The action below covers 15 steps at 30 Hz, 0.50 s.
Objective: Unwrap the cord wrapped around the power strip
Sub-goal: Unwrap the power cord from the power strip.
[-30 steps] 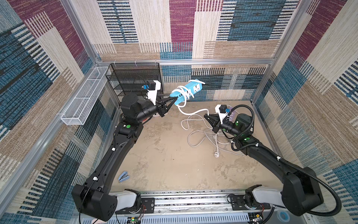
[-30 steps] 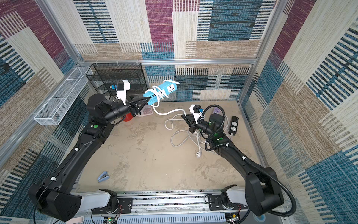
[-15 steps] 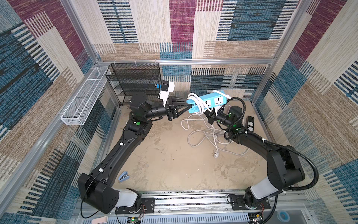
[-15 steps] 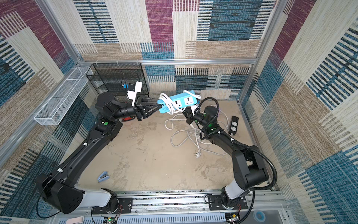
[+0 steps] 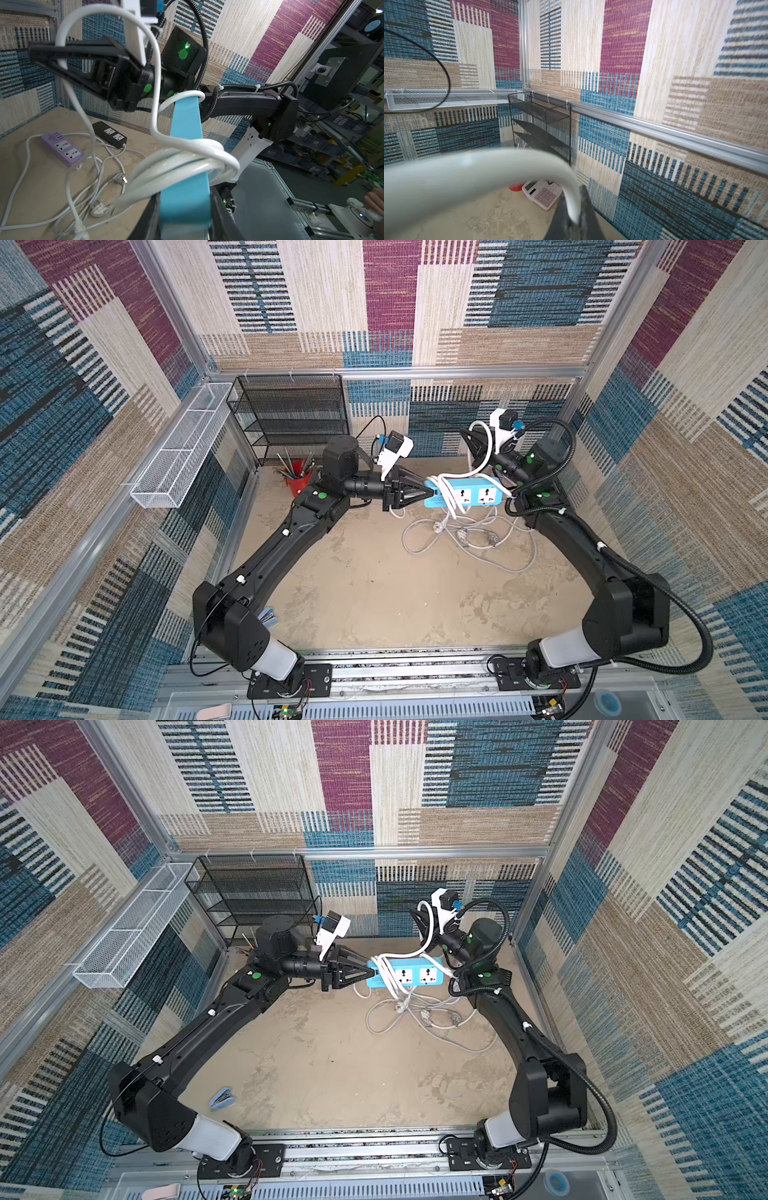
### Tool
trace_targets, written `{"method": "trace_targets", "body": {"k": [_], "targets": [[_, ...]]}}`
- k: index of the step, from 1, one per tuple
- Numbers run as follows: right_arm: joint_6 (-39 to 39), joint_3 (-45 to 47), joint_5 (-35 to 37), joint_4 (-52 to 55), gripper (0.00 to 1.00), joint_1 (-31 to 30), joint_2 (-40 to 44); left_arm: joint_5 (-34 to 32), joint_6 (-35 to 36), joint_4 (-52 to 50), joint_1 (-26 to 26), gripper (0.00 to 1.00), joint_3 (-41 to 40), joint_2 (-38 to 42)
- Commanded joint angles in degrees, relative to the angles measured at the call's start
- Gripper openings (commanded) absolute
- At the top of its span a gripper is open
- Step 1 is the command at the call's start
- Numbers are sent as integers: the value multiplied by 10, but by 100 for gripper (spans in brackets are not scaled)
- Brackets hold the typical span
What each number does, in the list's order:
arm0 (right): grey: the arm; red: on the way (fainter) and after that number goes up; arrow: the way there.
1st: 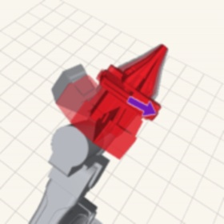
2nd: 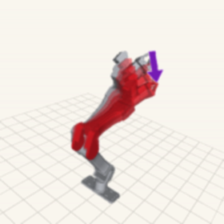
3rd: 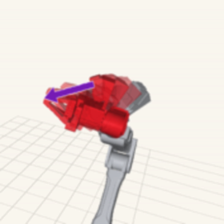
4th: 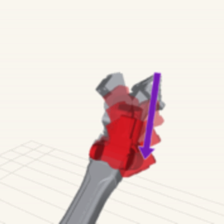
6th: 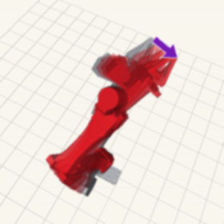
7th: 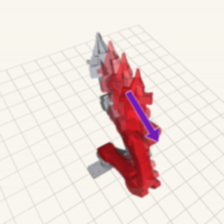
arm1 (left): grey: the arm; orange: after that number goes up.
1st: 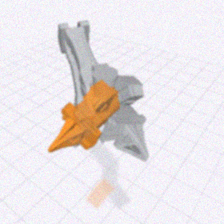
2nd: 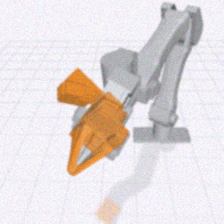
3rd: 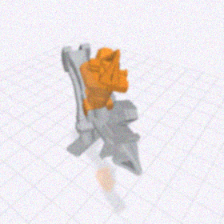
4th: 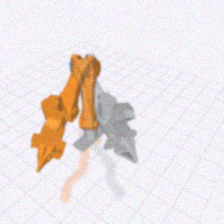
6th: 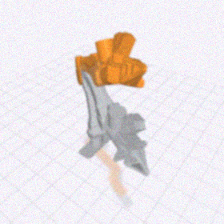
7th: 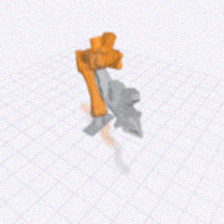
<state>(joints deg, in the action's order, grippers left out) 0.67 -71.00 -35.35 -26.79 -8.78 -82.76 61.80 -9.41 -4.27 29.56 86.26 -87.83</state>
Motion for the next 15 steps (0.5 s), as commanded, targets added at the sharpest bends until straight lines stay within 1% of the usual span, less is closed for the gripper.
{"method": "trace_targets", "body": {"k": [1,5,8,11,15], "targets": [[-9,-6,12,21,0,8,37,-27,90,-79,-8,0,16,-10],[-32,-1,28,60,0,18,80,-70,98,-86,-29,0,18,-14],[-47,12,43,80,0,26,108,-113,97,-76,-46,0,11,-1],[-55,25,53,96,0,32,128,-170,91,-48,-63,0,-6,20],[-53,54,44,111,0,32,152,-254,85,-6,-77,0,-34,48]]}}
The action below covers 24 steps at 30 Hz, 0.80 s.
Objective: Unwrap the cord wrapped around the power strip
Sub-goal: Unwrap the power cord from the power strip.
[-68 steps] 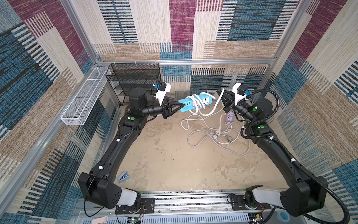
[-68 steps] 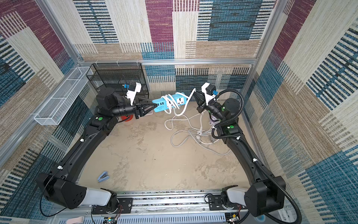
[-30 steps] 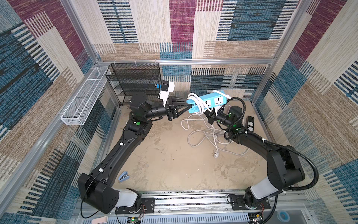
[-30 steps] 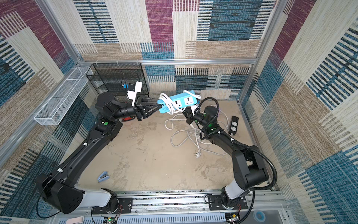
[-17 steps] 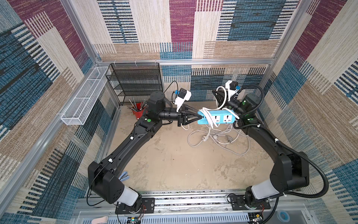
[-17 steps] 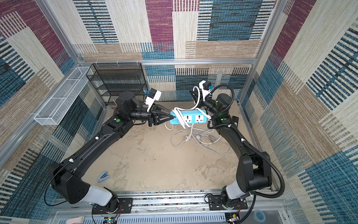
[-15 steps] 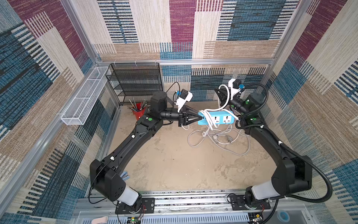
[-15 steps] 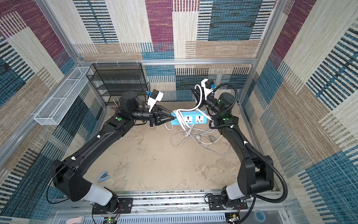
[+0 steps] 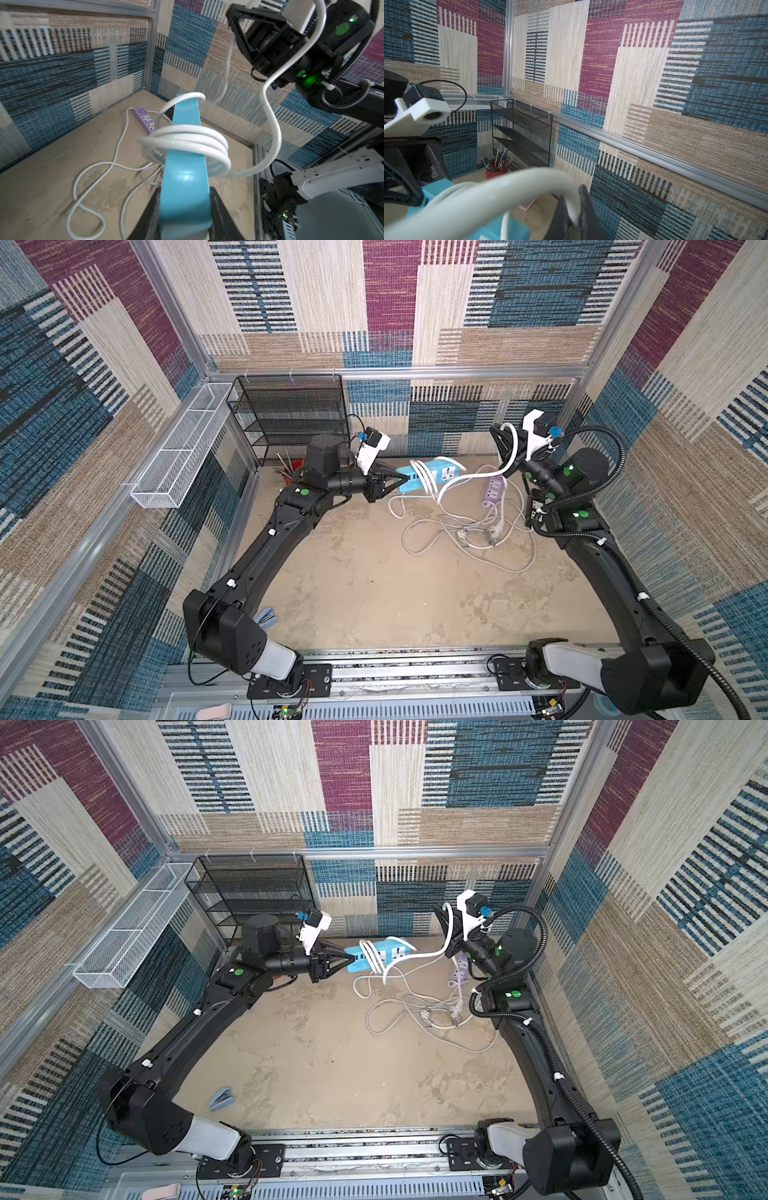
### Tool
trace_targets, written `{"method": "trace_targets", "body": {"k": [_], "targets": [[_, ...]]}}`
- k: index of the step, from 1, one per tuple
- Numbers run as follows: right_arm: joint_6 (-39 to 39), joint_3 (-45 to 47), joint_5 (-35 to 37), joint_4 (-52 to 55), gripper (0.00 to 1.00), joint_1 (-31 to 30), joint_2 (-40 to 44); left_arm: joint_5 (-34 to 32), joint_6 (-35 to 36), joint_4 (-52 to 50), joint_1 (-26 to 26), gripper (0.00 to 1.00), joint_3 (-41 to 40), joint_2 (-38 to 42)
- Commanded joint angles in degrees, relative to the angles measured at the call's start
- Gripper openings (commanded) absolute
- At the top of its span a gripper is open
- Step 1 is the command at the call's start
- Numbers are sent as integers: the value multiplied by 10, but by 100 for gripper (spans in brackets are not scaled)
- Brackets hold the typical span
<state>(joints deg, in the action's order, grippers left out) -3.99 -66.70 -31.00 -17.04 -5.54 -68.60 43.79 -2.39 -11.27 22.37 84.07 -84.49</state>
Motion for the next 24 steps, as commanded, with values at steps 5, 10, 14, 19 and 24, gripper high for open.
{"method": "trace_targets", "body": {"k": [5,10,14,19,24], "targets": [[11,73,-20,6,0,-1,42,-145,0,120,-16,0,-47,47],[30,146,-31,-20,0,-7,65,-171,-40,188,-38,0,-74,76],[36,176,-25,-31,0,-32,55,-161,-69,227,-47,0,-82,92],[49,213,-13,-73,0,-46,26,-128,-92,250,-47,0,-78,107],[57,224,-11,-108,0,-45,-17,-54,-138,283,-47,0,-69,110]]}}
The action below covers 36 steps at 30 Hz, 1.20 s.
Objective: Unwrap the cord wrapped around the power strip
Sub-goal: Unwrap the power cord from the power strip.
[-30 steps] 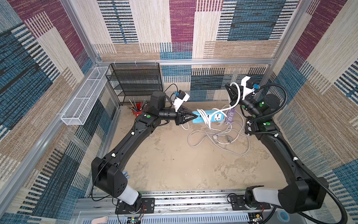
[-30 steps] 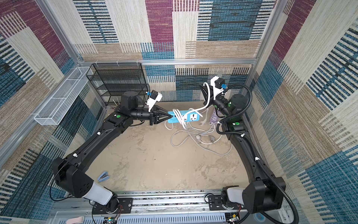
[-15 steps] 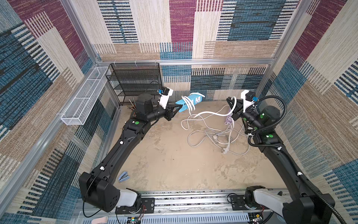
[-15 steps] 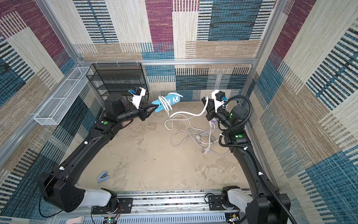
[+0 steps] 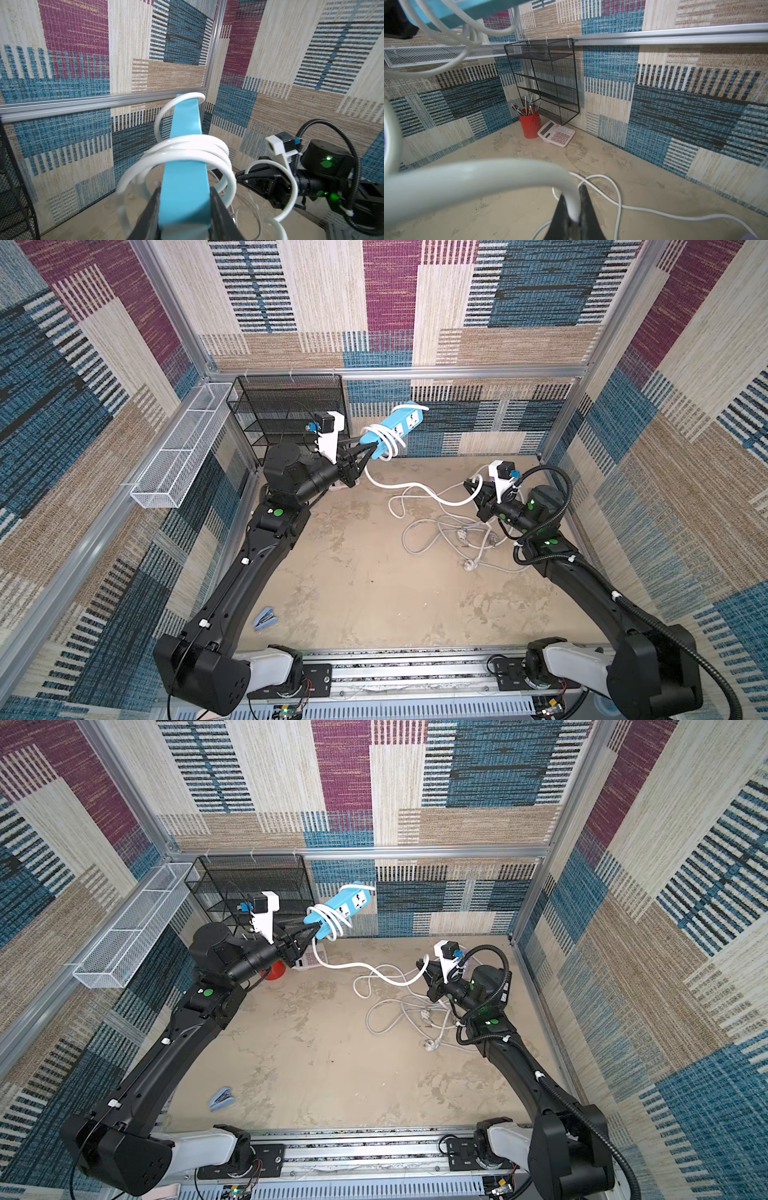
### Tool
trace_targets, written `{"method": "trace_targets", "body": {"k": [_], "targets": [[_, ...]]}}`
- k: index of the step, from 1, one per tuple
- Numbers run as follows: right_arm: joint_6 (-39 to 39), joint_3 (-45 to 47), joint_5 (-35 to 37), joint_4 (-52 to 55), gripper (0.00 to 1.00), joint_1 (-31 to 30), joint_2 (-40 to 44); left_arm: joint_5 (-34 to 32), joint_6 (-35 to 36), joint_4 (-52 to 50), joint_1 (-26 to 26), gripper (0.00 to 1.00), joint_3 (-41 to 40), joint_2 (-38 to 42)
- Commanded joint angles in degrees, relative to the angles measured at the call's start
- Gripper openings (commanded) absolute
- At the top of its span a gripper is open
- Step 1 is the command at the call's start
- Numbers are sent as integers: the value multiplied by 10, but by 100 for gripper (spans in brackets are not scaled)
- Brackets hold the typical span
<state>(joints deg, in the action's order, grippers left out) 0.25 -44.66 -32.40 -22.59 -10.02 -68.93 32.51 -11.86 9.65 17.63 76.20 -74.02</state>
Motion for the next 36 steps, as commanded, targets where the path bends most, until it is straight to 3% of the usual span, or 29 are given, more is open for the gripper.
{"method": "trace_targets", "body": {"k": [1,7,16,19,26,32,36], "targets": [[17,6,4,-61,0,-1,-20,76,-56,84,0,0,10,5],[29,2,7,-110,0,-1,-71,168,-125,131,5,0,30,-6],[23,-33,27,-137,0,6,-130,277,-153,138,34,0,46,-27],[28,-50,30,-143,0,19,-139,306,-133,100,51,0,57,-38],[12,-101,59,-96,0,37,-105,339,9,-88,102,0,92,-78],[-5,-139,76,-51,0,65,-69,380,-37,-46,109,0,89,-104],[-2,-135,74,-43,0,86,-62,342,9,-79,103,0,86,-86]]}}
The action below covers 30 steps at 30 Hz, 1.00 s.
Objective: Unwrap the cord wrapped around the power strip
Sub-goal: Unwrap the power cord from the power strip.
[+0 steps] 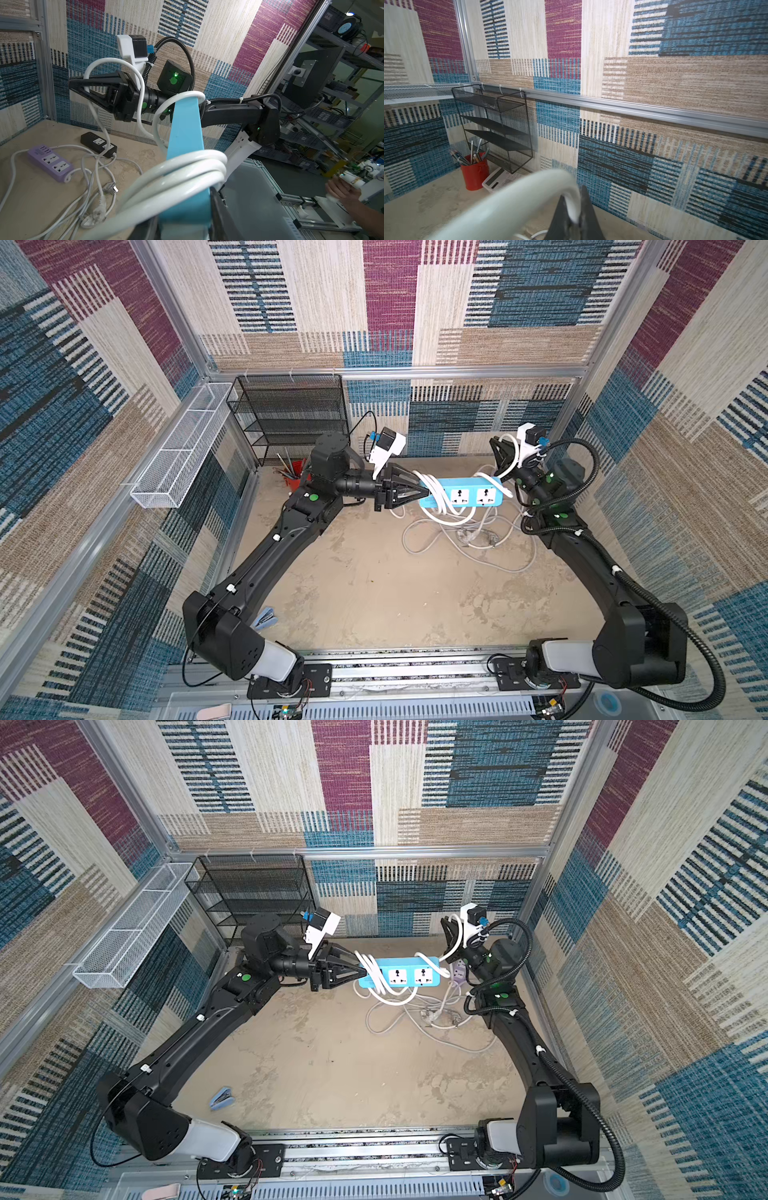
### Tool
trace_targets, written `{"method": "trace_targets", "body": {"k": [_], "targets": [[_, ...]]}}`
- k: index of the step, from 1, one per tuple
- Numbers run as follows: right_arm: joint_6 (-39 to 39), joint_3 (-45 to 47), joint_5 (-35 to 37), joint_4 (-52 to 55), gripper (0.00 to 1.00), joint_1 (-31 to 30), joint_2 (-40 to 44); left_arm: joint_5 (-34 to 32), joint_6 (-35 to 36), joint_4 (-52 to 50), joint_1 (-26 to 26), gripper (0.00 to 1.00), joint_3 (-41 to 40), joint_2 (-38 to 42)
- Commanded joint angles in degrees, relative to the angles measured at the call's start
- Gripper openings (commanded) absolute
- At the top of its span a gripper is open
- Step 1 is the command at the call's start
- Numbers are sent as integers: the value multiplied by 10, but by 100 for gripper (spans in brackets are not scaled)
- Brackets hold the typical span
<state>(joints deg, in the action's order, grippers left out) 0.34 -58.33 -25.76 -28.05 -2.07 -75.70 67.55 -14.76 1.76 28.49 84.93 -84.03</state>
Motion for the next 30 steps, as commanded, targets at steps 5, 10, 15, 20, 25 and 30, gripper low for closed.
{"method": "trace_targets", "body": {"k": [5,10,15,20,25,30], "targets": [[-3,36,22,22,0,10,15,-93,28,60,-55,0,-36,52],[-4,66,55,43,0,19,12,-192,21,116,-119,0,-73,91],[7,94,65,37,0,22,-10,-279,35,139,-164,0,-102,125],[19,134,69,21,0,22,-29,-317,31,160,-203,0,-120,133],[44,173,65,-4,0,27,-47,-330,4,195,-231,0,-134,129],[55,215,70,-26,0,27,-52,-326,1,201,-235,0,-137,124]]}}
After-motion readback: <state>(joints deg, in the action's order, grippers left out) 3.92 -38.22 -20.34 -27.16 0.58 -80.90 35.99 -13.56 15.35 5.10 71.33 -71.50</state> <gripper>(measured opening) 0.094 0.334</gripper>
